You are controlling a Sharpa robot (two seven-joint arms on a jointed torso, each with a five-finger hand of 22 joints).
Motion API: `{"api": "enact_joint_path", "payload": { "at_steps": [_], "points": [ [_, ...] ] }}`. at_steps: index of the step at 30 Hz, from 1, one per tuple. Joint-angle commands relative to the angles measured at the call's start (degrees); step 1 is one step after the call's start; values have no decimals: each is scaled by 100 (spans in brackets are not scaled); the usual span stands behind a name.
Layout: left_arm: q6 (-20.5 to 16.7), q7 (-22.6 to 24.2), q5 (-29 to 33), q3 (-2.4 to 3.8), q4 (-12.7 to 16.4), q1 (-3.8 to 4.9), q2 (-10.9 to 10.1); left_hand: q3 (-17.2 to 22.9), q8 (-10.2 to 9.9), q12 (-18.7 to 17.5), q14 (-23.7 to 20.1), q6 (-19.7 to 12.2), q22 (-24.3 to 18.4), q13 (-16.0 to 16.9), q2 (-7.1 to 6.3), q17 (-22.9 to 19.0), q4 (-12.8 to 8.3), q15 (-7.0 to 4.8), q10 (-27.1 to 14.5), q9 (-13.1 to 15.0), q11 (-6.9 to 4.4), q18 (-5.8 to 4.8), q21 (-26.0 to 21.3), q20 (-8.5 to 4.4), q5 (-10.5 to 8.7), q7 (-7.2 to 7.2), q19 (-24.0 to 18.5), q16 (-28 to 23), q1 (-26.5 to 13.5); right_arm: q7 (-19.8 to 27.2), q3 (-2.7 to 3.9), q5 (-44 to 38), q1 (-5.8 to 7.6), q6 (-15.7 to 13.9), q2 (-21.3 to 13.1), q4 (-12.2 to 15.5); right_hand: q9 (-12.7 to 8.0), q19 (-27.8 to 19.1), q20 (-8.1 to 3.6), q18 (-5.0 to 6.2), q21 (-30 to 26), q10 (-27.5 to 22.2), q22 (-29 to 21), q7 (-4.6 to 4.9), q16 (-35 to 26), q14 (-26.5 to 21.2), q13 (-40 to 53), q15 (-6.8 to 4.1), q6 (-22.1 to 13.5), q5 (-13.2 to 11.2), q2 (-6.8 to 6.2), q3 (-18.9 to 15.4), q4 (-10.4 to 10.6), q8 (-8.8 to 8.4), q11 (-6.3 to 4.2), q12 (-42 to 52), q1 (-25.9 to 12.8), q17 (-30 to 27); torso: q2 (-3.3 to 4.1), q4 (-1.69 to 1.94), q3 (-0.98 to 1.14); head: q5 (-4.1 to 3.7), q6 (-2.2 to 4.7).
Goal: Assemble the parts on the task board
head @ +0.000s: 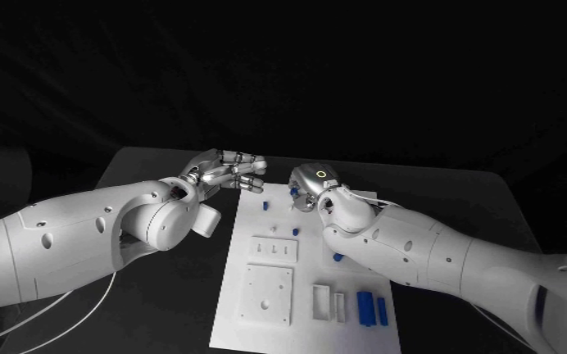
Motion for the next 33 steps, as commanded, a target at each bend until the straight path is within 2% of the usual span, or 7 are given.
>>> {"api": "enact_joint_path", "payload": {
  "at_steps": [1,13,23,28,31,33],
  "points": [
    [89,34,-33,5,18,17,3,-10,13,-19,5,-7,-4,4,44,-2,-40,16,-32,7,-7,72,32,-7,32,19,-33,-1,4,-182,-16,-40,-35,164,-12,-33,5,43,4,9,-64,-43,32,-14,-44,-10,6,-38,-7,25,-20,36,12,41,0,11,-21,-13,4,-9,1,9,-10],
    [97,32,-33,5,9,23,-4,-12,15,-19,2,18,-8,4,40,-2,-45,17,-32,8,-7,73,44,-7,32,19,-40,0,10,-314,-17,-39,-41,137,-56,52,5,61,1,10,-141,-53,77,-12,-54,-6,6,-41,-11,41,-24,46,4,40,3,9,-27,-18,8,-12,5,13,-26],
    [92,26,-33,5,-9,24,8,-12,15,-19,2,18,-8,4,40,-2,-45,17,-32,8,-7,73,44,-7,32,19,-40,0,10,-310,-17,-19,-43,117,-95,120,4,79,-2,11,-188,-47,136,-13,-57,-5,6,-44,-6,43,-34,65,1,39,1,10,-41,-16,8,-5,-8,11,-16],
    [95,24,-33,5,-16,24,21,-12,15,-19,2,18,-8,4,40,-2,-45,17,-32,8,-7,73,44,-7,32,19,-40,0,10,-296,-17,3,-44,133,-94,135,4,81,-1,10,-199,-48,142,-13,-58,-5,6,-43,-7,43,-35,64,1,39,2,10,-42,-16,7,-11,0,8,-21],
    [96,22,-33,5,-15,25,24,-12,15,-19,2,18,-8,4,40,-2,-45,17,-32,8,-7,73,44,-7,32,19,-40,0,10,-284,-17,32,-44,133,-78,102,0,93,1,12,-313,-68,171,-9,-74,-9,7,-39,-26,29,-49,43,9,39,6,12,-52,-21,12,-11,-7,4,-12],
    [97,21,-33,5,-16,26,29,-12,15,-19,2,18,-8,4,40,-2,-45,17,-32,8,-7,73,44,-7,32,19,-40,0,10,-265,-18,68,-45,133,-58,62,-28,66,25,23,-484,-225,123,21,-102,-19,3,6,-154,8,-109,14,31,27,52,13,-99,-36,12,-8,-8,1,-14]
  ]
}}
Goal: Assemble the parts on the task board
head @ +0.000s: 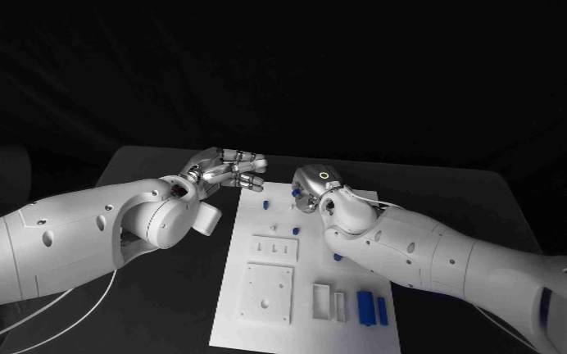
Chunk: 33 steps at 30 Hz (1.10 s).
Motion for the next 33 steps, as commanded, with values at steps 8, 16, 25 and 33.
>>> {"api": "enact_joint_path", "payload": {
  "at_steps": [8,16,25,33],
  "points": [
    [94,28,-32,4,1,16,30,6,13,-20,2,5,-13,4,35,-1,-24,17,-41,8,-5,73,31,-6,32,19,-45,1,10,69,-16,230,-18,55,95,-178,-66,120,197,175,-618,-1158,-373,129,-182,17,-6,151,-905,-34,-374,-667,235,-4,280,5,31,-132,6,1,-1,-8,3],
    [90,28,-32,4,-7,21,18,6,13,-20,2,5,-13,4,35,-1,-24,17,-41,8,-5,73,31,-6,32,19,-45,1,10,107,-19,301,-20,-117,-68,33,-66,278,268,259,-880,-1894,-645,43,-226,28,-24,204,-1101,-15,-494,-1300,654,-1,393,-6,427,-213,-9,-4,-3,18,-1],
    [83,26,-32,4,-31,38,-54,11,15,-19,-2,17,-17,4,21,-2,-28,19,-47,9,-4,74,34,-4,32,18,-49,-1,21,88,272,446,-8,-348,-829,919,-67,309,164,163,-848,-655,-560,167,-134,33,-4,90,-969,10,-504,-750,635,-2,189,5,148,-178,-33,-99,30,69,57],
    [110,24,-75,3,-43,44,-100,20,13,-18,-2,13,-18,4,17,-1,-32,20,-48,8,-2,75,36,-4,34,27,-50,-1,33,228,617,741,22,-104,-1629,1498,-59,312,-82,-98,-710,854,-400,73,-53,47,183,-170,-922,39,-505,-814,606,2,-246,254,86,-64,-68,-204,72,95,106]
  ]
}}
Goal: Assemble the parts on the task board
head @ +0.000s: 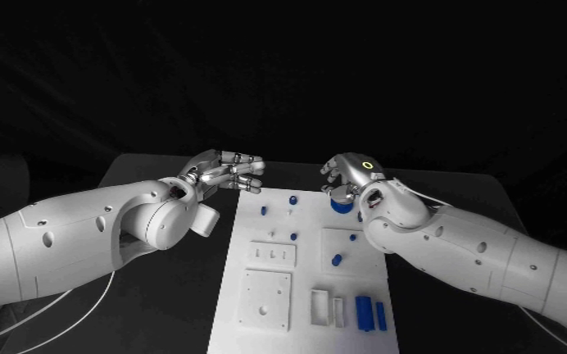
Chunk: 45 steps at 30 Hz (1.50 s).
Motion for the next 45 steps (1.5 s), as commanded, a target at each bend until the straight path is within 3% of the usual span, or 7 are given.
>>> {"api": "enact_joint_path", "payload": {
  "at_steps": [1,3,6,10,23,34,45],
  "points": [
    [111,36,-72,4,-1,10,-8,6,13,-18,-2,12,-5,4,17,-2,-19,20,-48,8,-2,75,36,-4,34,27,-50,-1,33,126,50,296,4,135,-173,103,5,1,-54,-71,11,357,15,-43,35,-18,133,-71,6,45,19,-160,-30,-15,-113,209,8,29,-22,-68,30,19,9],
    [125,36,-81,4,-12,11,-8,6,13,-18,-2,12,-5,4,17,-2,-19,20,-48,8,-2,75,36,-4,34,27,-50,-1,33,198,100,449,9,343,-347,149,5,72,-191,-242,253,83,140,-84,62,3,1703,-174,58,406,137,-773,-128,-19,-203,1703,91,151,-23,-80,44,17,9],
    [140,35,-87,4,-22,11,-6,18,10,-23,-11,-11,-7,3,18,-2,-19,22,-66,6,1,74,36,-2,38,35,-57,-4,33,277,124,595,11,569,-455,156,11,146,-204,-269,880,-767,490,-85,504,-82,3780,-164,121,726,200,-845,-198,-29,-262,3592,-30,658,-21,-91,61,22,8],
    [163,31,-101,4,-43,11,1,27,11,-25,-14,-21,-8,3,18,-2,-25,23,-78,6,4,75,37,-1,40,35,-60,-3,42,384,141,822,12,903,-530,77,17,167,-153,-215,2212,-583,1274,-92,1146,-185,5459,-134,-103,1032,382,-1058,-267,-11,-221,4865,-105,1758,-17,-75,59,9,3],
    [238,8,-209,4,-83,10,37,49,9,-22,-25,-75,-8,3,6,-2,-29,28,-117,3,12,79,42,5,43,46,-70,3,30,539,149,963,-19,1260,-339,-385,28,113,-113,-209,3116,-248,1442,-68,1429,-80,6476,-103,-129,1338,466,-1171,-315,-21,-190,5457,-171,2689,-7,-43,39,-1,-81],
    [271,0,-246,3,-95,9,51,54,8,-21,-26,-88,-8,3,2,-2,-27,29,-125,3,15,80,45,6,43,55,-72,6,23,602,121,1006,-87,1256,-167,-600,12,86,-92,-202,3162,-231,1438,-54,1409,-62,6549,-86,-482,84,522,-1716,-203,-18,-174,5447,-62,2785,25,-28,52,-37,-107],
    [320,-25,-259,3,-115,8,105,67,9,-17,-36,-88,-10,3,-2,-2,-24,31,-133,3,15,81,50,10,43,53,-81,12,18,612,65,971,-145,1129,-16,-820,14,82,-93,-203,3147,-231,1434,-62,1387,-61,6551,-86,-443,57,529,-1741,-134,-13,-177,5439,-21,2790,33,-23,56,-26,-140]
  ]
}}
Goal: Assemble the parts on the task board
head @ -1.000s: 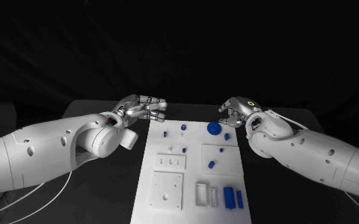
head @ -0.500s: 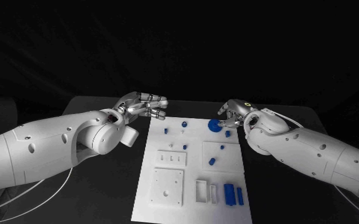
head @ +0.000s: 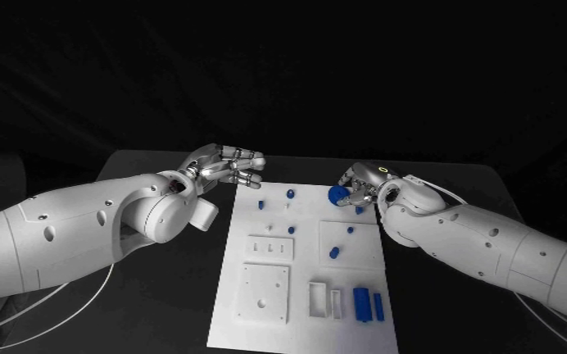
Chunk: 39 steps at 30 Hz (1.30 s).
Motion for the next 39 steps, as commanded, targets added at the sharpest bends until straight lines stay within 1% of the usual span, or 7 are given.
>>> {"api": "enact_joint_path", "payload": {
  "at_steps": [1,4,11,18,24,31,39],
  "points": [
    [152,13,-55,4,2,6,35,39,9,-17,-14,-28,-5,3,-2,-2,4,10,-29,4,-5,82,28,10,23,-8,-39,12,18,50,-7,-15,-8,-56,35,-55,-3,73,34,-26,11,-2,601,-3,-28,33,5,0,15,-9,26,-15,34,10,23,-27,43,1,4,-1,-3,14,-17],
    [167,7,-57,4,-4,5,48,39,9,-17,-14,-28,-5,3,-2,-2,4,10,-29,4,-5,82,28,10,23,-8,-39,12,18,54,-15,-19,-12,-74,61,-85,-2,74,32,-29,12,2,602,-8,-31,35,6,-2,68,-5,36,13,45,9,22,-26,44,5,3,-15,-2,25,-20],
    [171,-4,-58,4,-16,5,36,39,9,-17,-14,-28,-5,3,-2,-2,4,10,-29,4,-5,82,28,10,23,-8,-39,12,18,57,-27,-37,-17,-63,90,-137,-2,71,25,-42,13,14,602,-34,-38,39,19,-7,255,-13,70,197,17,4,19,-14,41,16,-1,-1,0,11,-44],
    [171,-29,-60,3,-18,5,14,48,10,-16,-21,-20,-9,3,24,-2,21,12,-37,4,-3,83,34,12,24,-11,-46,19,8,84,-42,-38,-21,25,88,-165,-8,65,16,-51,53,23,609,-54,-28,46,38,-17,440,185,148,902,-189,-2,11,7,-68,37,-6,-10,3,21,-63],
    [195,-69,-60,3,-19,5,21,83,9,-16,-23,-15,-6,3,95,-2,-32,9,-40,4,-2,87,42,8,35,-8,-48,22,70,66,-67,-46,-41,89,112,-203,-3,49,19,-51,49,14,604,-61,-38,44,38,-12,598,235,246,1248,-326,3,14,4,-156,31,-2,-5,1,5,-55],
    [220,-113,-61,3,-27,5,19,81,8,-20,-29,-21,3,2,134,-2,-104,10,-54,3,1,88,60,9,46,-5,-64,25,76,3,-106,-174,-69,59,139,-242,-4,48,21,-52,68,24,607,-61,-39,47,34,-10,624,259,218,1273,-425,2,18,8,-174,31,0,-2,8,10,-66],
    [244,-143,-83,3,-36,5,19,74,7,-20,-36,-31,7,2,141,-3,-130,12,-67,2,3,89,69,10,46,-5,-75,25,71,-60,-150,-422,-96,-75,164,-258,-2,49,27,-54,102,27,612,-65,-45,47,18,-5,653,263,192,1197,-455,3,22,-4,-167,24,-4,-10,4,10,-56]
  ]
}}
